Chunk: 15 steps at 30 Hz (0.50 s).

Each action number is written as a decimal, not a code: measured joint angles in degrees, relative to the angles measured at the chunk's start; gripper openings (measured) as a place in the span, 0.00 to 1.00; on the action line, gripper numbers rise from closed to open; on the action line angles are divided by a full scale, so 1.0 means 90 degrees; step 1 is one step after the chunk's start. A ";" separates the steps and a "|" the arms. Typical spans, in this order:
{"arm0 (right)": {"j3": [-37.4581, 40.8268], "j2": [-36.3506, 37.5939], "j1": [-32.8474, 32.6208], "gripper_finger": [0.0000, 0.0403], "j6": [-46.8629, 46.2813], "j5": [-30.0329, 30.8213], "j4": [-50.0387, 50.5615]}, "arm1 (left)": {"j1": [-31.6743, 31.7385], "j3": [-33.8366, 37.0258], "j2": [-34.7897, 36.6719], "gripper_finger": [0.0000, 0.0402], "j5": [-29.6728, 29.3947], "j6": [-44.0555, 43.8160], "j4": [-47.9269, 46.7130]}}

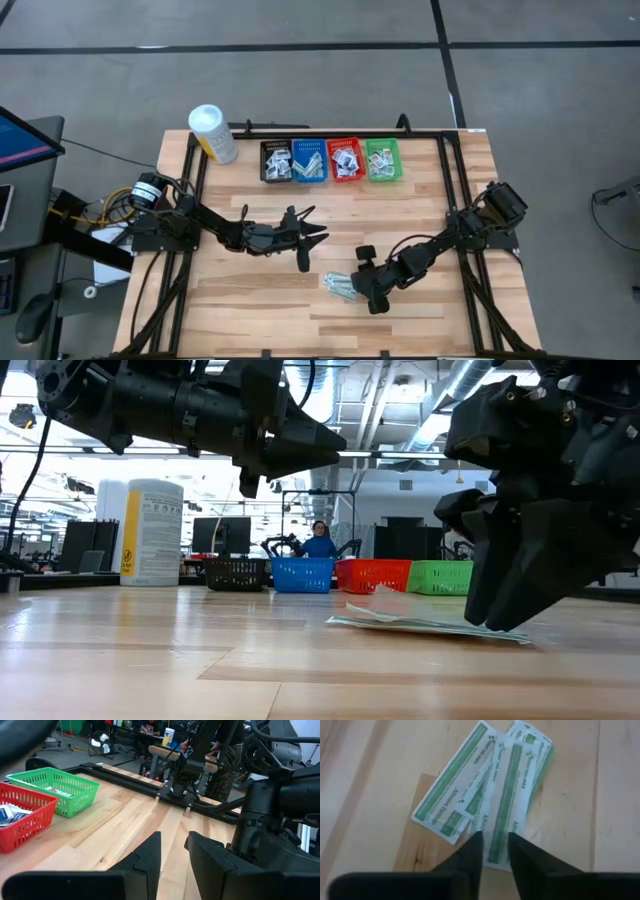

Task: Pick & Place First Aid Supplies
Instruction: Put the green pad into the blue bin

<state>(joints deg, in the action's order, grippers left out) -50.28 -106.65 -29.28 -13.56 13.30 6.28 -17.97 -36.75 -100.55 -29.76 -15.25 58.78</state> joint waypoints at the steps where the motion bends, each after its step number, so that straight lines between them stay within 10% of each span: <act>1: 0.0001 -0.0002 0.0012 0.21 0.0000 -0.0015 0.0002 | 0.0001 0.0000 0.0000 0.25 0.0000 0.0000 0.0001; 7: 0.0005 -0.0007 0.0008 0.02 0.0022 -0.0015 0.0007 | 0.0001 0.0000 0.0000 0.25 0.0000 0.0000 0.0000; 15: 0.0005 -0.0007 0.0019 0.00 0.0018 -0.0131 0.0033 | 0.0002 0.0002 0.0000 0.25 0.0000 0.0000 0.0000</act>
<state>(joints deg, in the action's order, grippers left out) -50.24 -106.72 -29.11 -13.40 12.13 6.58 -17.94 -36.73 -100.55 -29.76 -15.25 58.78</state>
